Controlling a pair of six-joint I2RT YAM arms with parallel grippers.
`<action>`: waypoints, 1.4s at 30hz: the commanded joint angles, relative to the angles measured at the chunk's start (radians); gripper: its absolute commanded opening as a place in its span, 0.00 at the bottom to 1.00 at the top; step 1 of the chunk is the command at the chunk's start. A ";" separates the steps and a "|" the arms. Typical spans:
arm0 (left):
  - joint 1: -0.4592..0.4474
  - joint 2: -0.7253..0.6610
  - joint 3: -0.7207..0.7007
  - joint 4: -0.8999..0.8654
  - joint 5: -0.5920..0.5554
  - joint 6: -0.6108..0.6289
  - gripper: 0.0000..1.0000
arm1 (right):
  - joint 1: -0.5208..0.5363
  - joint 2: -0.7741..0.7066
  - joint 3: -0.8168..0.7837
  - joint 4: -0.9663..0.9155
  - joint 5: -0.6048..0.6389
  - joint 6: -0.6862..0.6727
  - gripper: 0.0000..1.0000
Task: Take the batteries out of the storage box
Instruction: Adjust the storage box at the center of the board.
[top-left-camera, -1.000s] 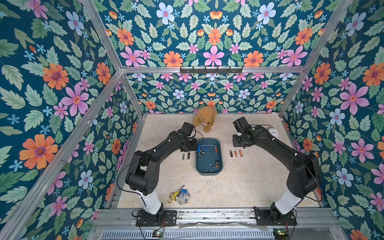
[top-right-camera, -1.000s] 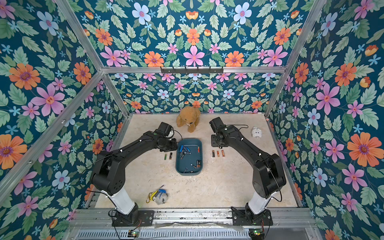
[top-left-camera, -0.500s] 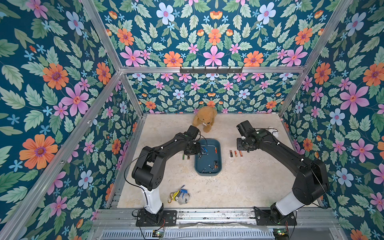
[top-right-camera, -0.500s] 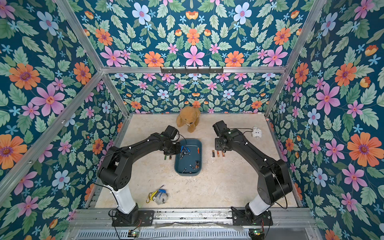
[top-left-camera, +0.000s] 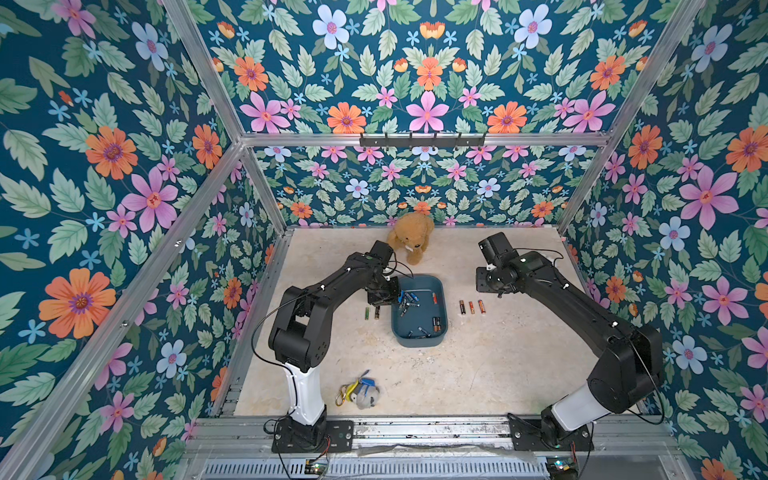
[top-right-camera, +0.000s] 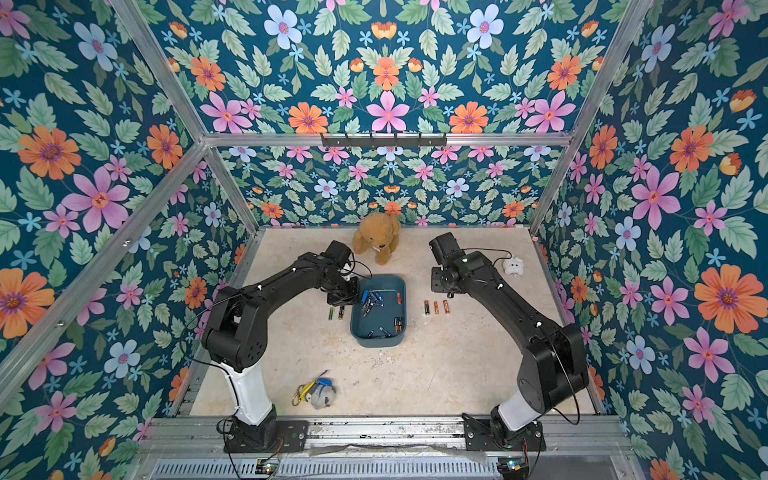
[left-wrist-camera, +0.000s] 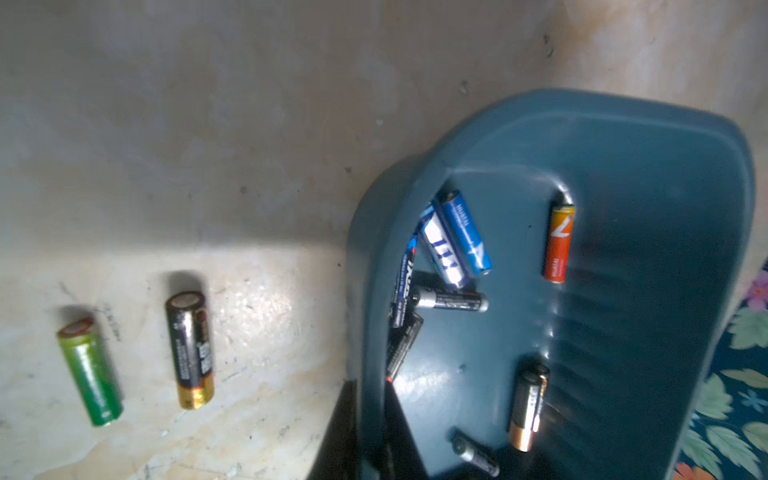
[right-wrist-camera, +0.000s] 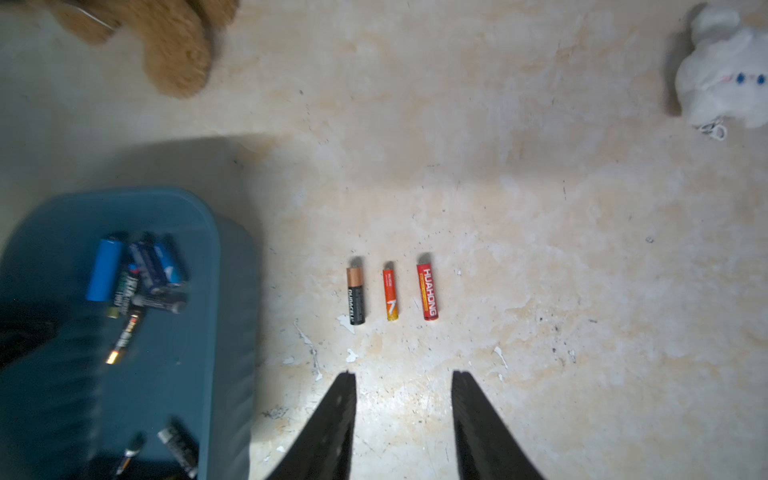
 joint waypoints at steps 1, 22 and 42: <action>0.013 0.018 0.036 -0.095 0.192 0.043 0.00 | 0.000 0.008 0.058 -0.044 -0.015 -0.004 0.43; 0.032 0.105 0.257 -0.276 -0.084 0.046 0.00 | 0.051 0.174 0.199 -0.063 -0.050 0.049 0.42; -0.074 -0.007 -0.001 0.096 -0.271 -0.122 0.03 | 0.140 0.235 0.201 -0.025 -0.111 0.078 0.42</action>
